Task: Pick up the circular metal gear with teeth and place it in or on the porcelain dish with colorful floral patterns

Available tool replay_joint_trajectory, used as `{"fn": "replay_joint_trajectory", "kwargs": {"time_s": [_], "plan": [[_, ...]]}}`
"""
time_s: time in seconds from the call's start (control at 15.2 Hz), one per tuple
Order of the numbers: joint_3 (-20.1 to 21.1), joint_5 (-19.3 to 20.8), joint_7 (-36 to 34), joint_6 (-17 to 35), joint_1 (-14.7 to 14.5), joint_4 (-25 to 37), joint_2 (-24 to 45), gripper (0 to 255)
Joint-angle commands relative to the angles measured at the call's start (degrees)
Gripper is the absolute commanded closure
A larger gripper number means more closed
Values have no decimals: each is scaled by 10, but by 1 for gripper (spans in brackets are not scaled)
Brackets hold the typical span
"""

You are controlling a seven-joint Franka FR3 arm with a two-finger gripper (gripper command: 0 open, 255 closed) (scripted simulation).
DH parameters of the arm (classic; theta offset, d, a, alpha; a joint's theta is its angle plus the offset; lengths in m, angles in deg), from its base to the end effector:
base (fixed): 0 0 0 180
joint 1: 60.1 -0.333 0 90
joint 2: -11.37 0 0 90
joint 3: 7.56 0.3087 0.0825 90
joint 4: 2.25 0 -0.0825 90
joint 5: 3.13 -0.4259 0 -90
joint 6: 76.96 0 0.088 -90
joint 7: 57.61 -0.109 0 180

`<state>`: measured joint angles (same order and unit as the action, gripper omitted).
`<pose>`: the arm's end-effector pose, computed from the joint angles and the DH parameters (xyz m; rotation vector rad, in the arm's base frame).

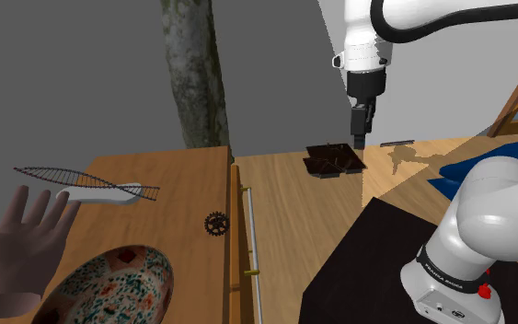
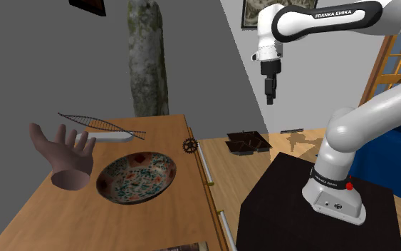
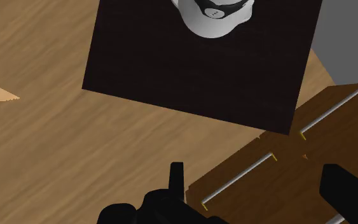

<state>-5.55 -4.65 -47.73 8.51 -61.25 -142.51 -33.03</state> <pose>0.3413 0.0232 0.5266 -3.0972 -0.3343 0.2829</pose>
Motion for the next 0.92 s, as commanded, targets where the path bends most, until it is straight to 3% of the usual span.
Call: {"fn": "replay_joint_trajectory", "kwargs": {"time_s": [0.0,0.4,0.86], "plan": [[0,0,0,0,0,0,0,0],[90,-77,-146,42,-11,-5,10,0],[199,-141,-314,110,-9,31,72,0]]}}
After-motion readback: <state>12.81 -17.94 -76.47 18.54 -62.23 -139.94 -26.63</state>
